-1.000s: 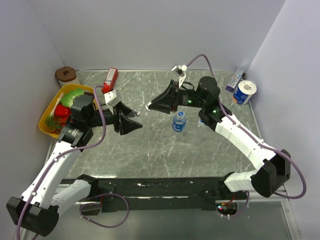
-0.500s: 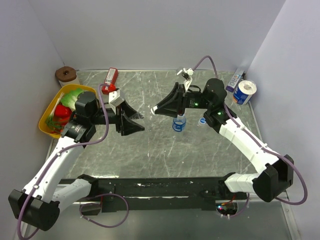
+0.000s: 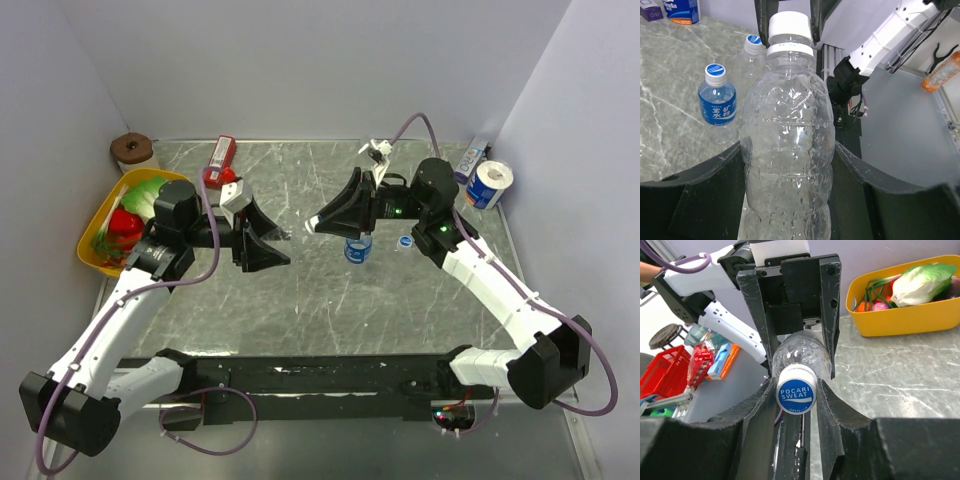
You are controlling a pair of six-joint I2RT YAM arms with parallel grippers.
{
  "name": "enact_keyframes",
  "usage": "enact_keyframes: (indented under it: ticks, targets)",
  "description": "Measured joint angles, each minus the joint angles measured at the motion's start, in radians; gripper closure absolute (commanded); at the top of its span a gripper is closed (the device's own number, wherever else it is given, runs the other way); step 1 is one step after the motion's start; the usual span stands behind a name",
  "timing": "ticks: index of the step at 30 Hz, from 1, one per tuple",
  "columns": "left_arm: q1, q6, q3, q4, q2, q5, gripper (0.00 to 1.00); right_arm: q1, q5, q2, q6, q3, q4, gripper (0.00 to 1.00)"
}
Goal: Unscrew the bottle caps
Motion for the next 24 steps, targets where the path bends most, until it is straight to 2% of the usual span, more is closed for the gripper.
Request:
enact_keyframes:
  ticks: [1,2,3,6,11,16,24]
  targets:
    - [0.0,0.005,0.0,-0.003,0.0,-0.002,0.62,0.0,0.0,0.0,-0.001,0.0,-0.002,0.44]
    - [0.004,0.015,0.002,-0.019,-0.002,0.003,0.62,-0.013,0.003,-0.005,-0.005,0.0,-0.011,0.3]
    - [0.013,0.024,0.004,-0.034,-0.006,0.007,0.62,-0.039,0.018,-0.01,-0.006,0.0,-0.016,0.24]
    - [0.023,0.047,0.018,-0.063,-0.021,0.013,0.61,-0.104,0.071,-0.016,-0.001,0.0,-0.026,0.15]
    - [0.003,0.093,0.03,-0.093,-0.044,-0.038,0.62,-0.112,0.137,-0.016,0.033,0.014,-0.086,0.04]
    - [-0.063,0.135,0.031,-0.122,-0.055,-0.235,0.63,-0.108,0.171,-0.016,0.12,0.042,-0.1,0.0]
    - [-0.174,0.165,0.031,-0.145,-0.062,-0.603,0.63,-0.019,0.303,0.024,0.169,0.146,-0.252,0.06]
